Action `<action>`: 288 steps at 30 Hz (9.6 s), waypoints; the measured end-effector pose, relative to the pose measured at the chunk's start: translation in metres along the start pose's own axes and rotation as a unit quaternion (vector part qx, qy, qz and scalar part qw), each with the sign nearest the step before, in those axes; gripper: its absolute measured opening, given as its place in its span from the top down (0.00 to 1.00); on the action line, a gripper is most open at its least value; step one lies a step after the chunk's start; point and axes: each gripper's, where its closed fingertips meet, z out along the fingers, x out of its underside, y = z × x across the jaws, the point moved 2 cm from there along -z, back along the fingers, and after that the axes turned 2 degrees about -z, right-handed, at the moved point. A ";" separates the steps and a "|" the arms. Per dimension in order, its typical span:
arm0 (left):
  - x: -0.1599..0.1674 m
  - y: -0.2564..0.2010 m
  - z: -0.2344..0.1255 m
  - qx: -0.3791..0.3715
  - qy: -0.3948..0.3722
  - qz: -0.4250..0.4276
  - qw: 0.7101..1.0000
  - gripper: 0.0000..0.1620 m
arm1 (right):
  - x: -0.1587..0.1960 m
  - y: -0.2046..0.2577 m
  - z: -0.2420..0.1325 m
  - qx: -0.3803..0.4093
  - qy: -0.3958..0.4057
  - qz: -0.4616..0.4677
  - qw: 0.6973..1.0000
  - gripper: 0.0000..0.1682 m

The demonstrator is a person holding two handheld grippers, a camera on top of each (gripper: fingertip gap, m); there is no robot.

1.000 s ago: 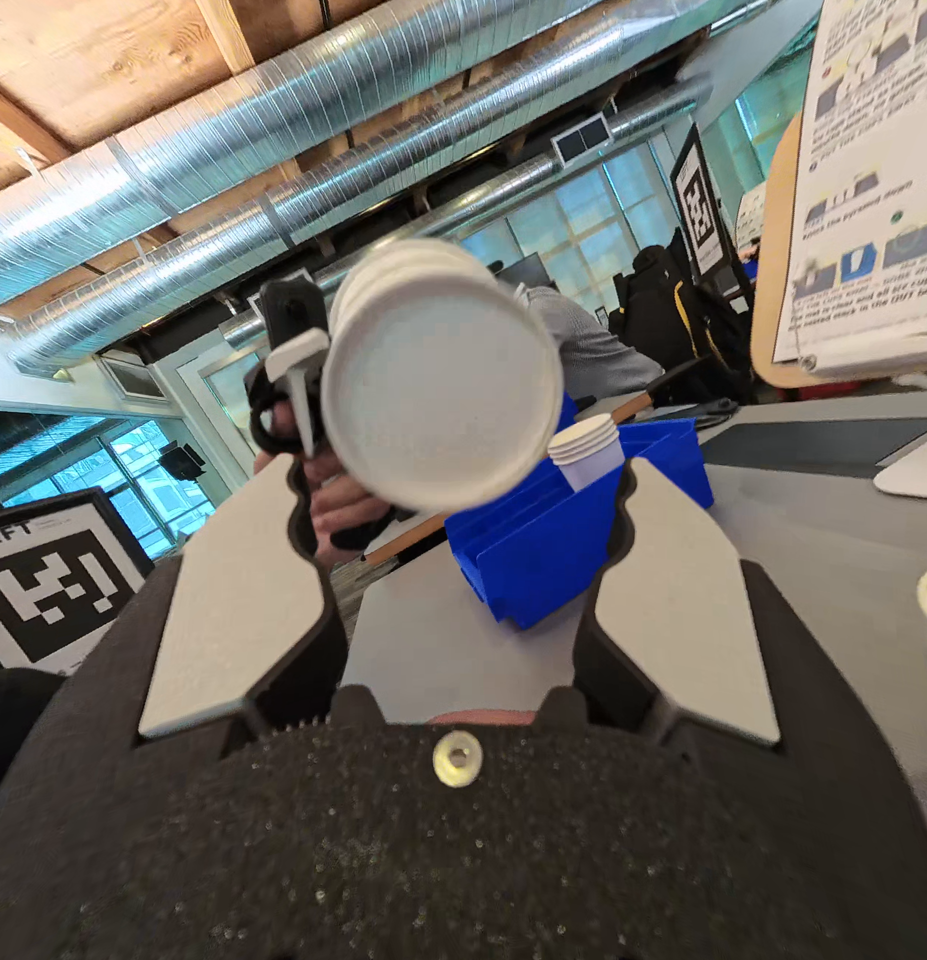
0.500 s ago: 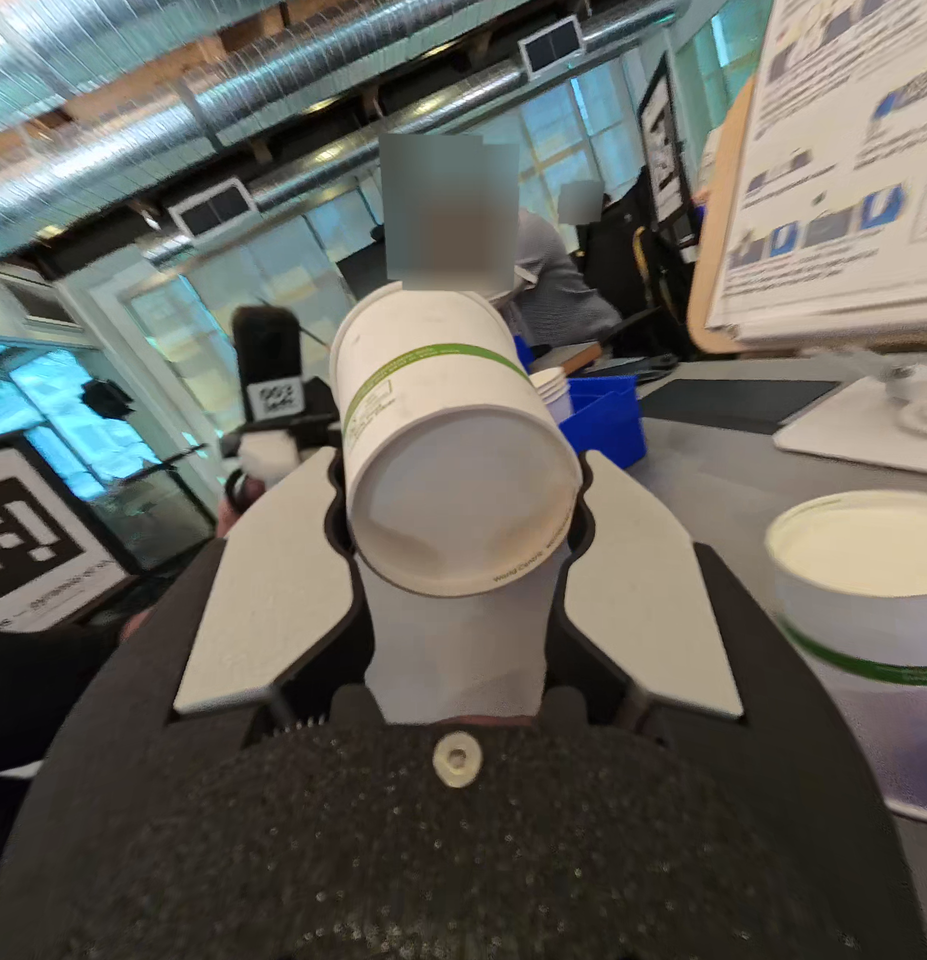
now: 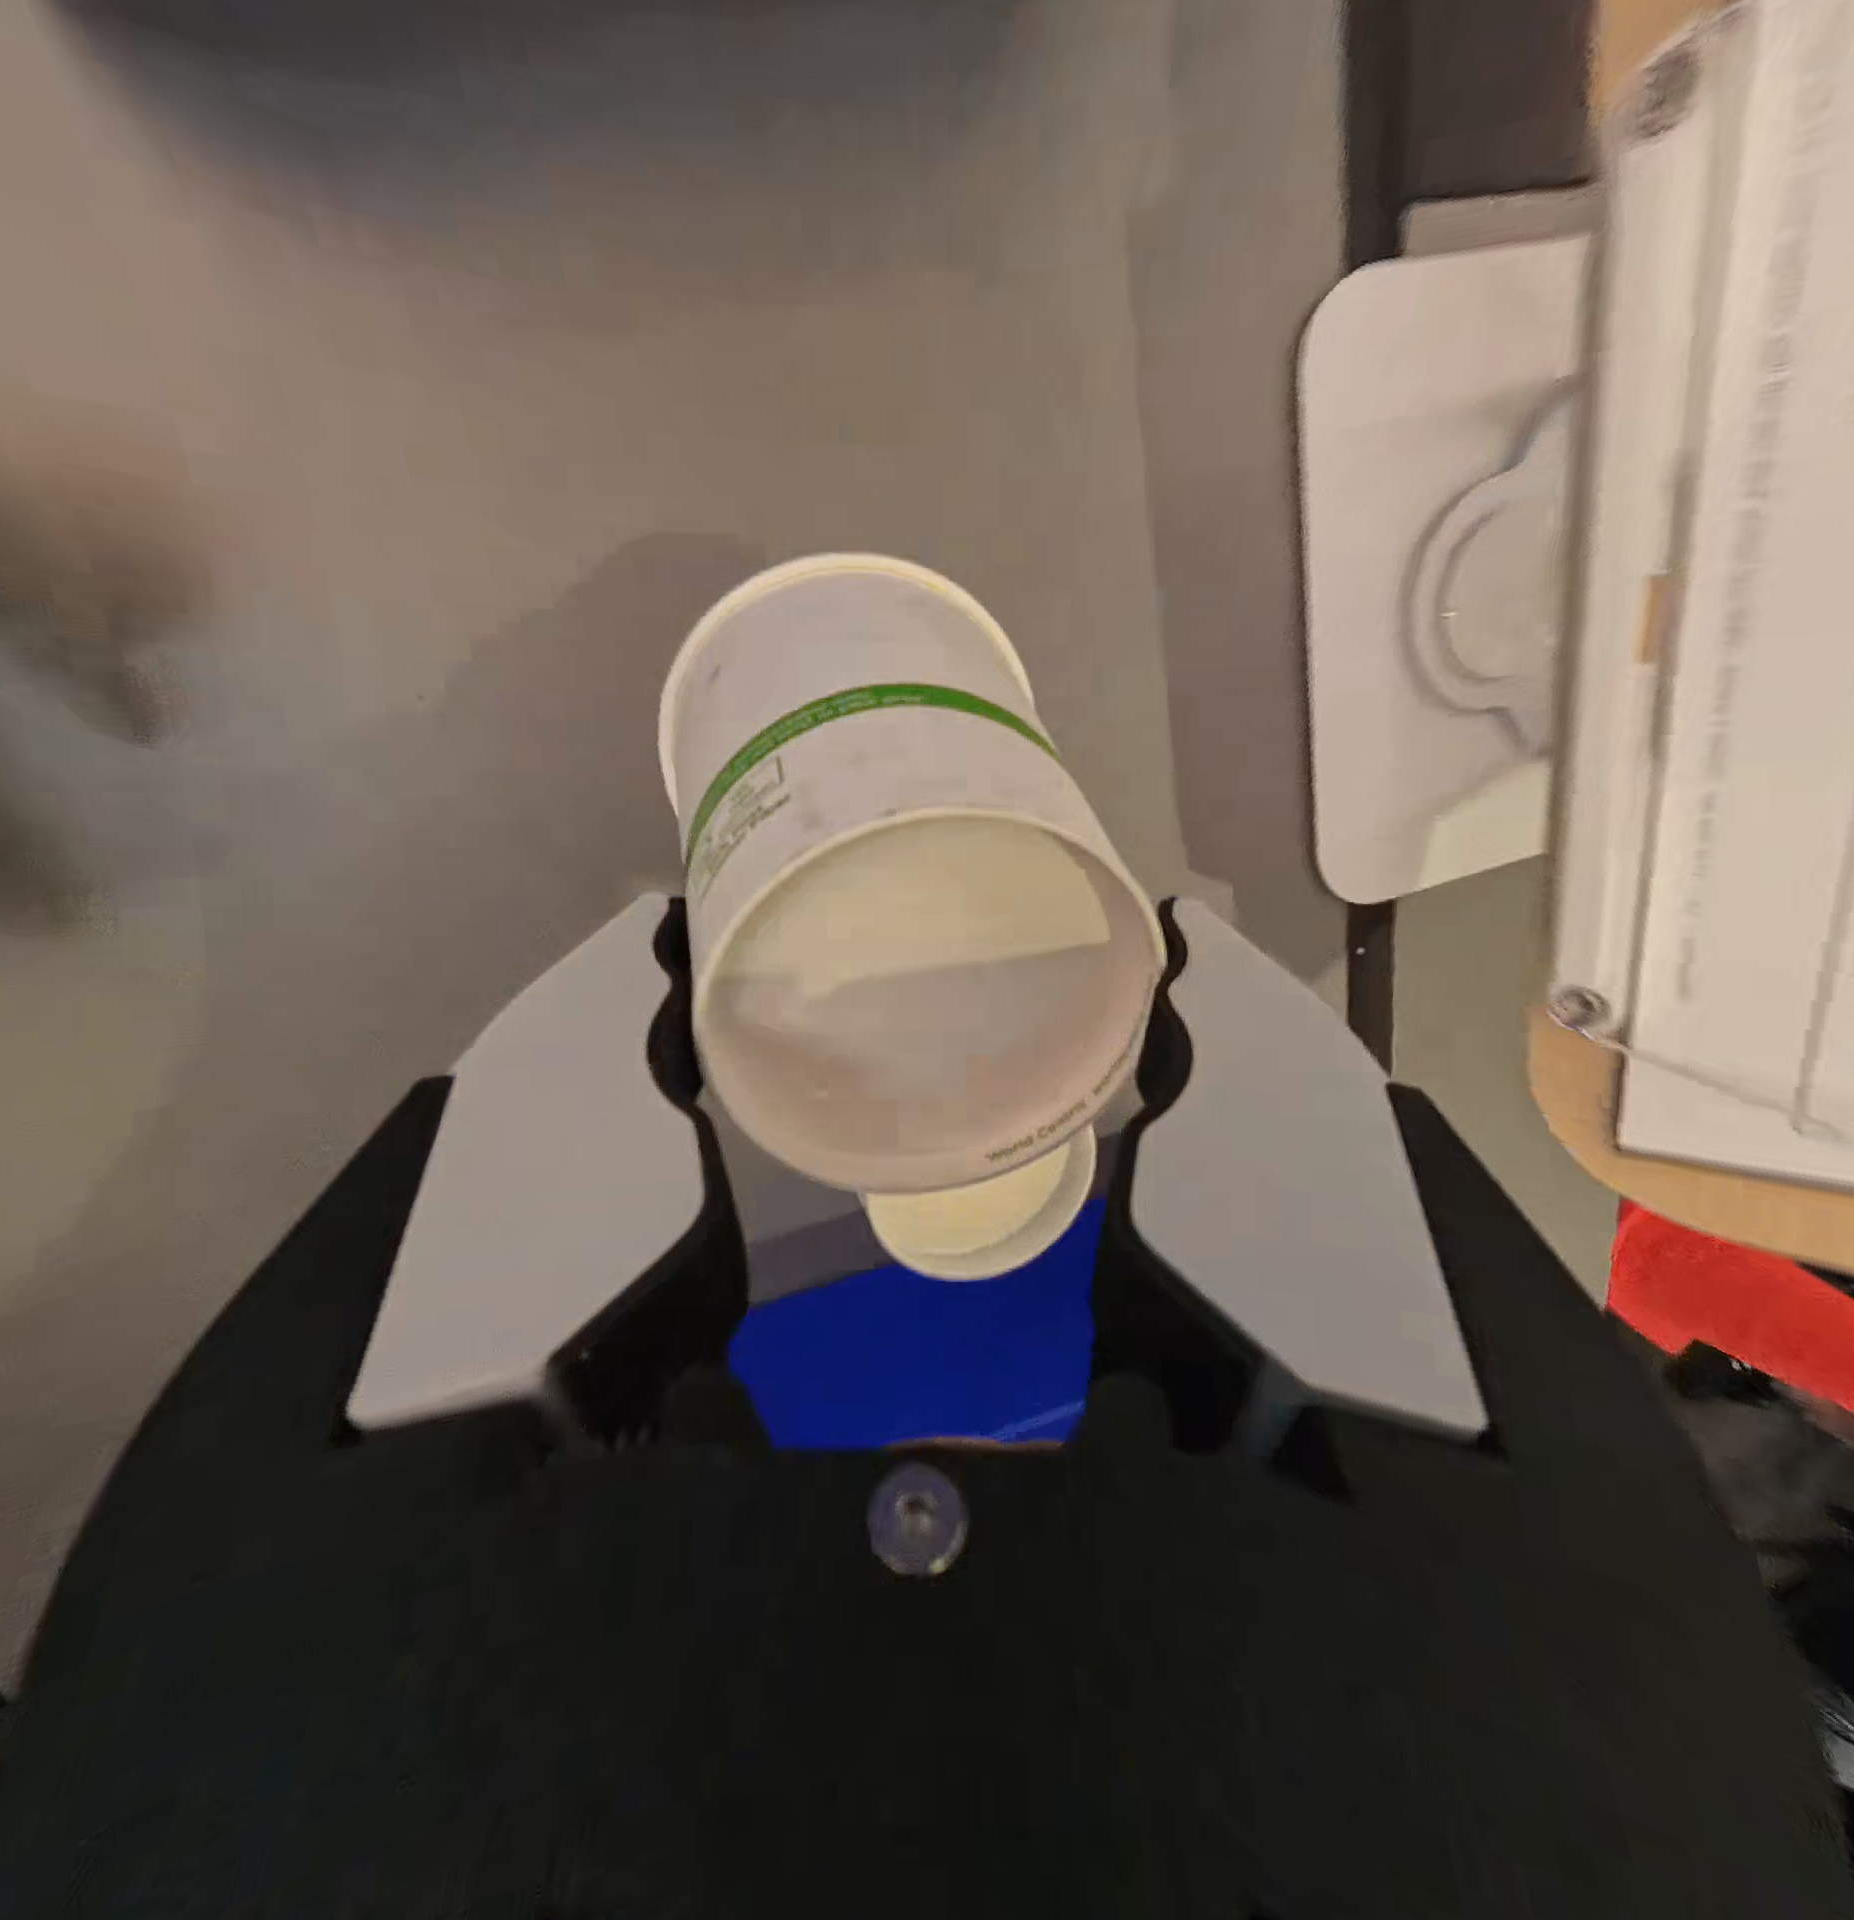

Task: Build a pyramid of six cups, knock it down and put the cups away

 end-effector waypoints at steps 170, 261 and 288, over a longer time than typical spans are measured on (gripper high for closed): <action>-0.145 0.194 0.068 -0.293 -0.105 0.087 0.946 0.47 | 0.073 0.183 -0.028 -0.056 -0.472 0.318 0.820 0.52; -0.176 0.281 -0.125 -0.099 0.332 0.164 0.923 0.98 | 0.101 0.196 -0.006 -0.005 -0.446 0.315 0.838 0.59; -0.188 0.287 -0.139 -0.242 0.322 0.145 0.904 0.98 | 0.094 0.205 -0.005 -0.033 -0.445 0.309 0.840 0.61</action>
